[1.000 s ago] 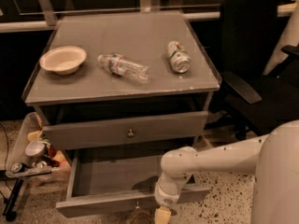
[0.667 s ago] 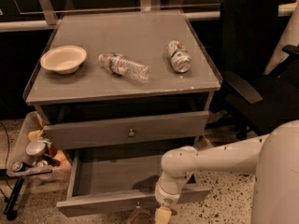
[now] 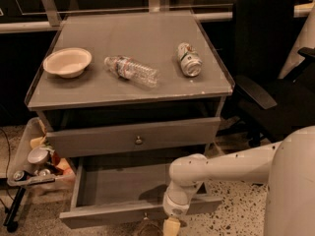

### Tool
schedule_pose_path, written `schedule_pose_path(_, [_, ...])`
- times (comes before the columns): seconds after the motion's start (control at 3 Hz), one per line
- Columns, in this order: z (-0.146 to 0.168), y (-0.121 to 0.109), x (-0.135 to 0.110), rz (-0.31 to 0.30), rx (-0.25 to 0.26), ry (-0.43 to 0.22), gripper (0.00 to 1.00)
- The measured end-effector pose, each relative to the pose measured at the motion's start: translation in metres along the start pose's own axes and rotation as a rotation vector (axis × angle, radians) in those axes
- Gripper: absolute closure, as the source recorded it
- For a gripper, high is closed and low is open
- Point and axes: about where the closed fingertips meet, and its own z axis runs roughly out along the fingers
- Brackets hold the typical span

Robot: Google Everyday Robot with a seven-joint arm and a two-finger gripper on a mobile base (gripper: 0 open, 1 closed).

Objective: Open middle drawer

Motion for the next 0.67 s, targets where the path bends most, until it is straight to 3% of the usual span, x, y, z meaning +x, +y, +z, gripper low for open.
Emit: schedule_pose_path(0.67, [-0.0049,0.0006,-0.0057,0.001,0.005,-0.015,0.0])
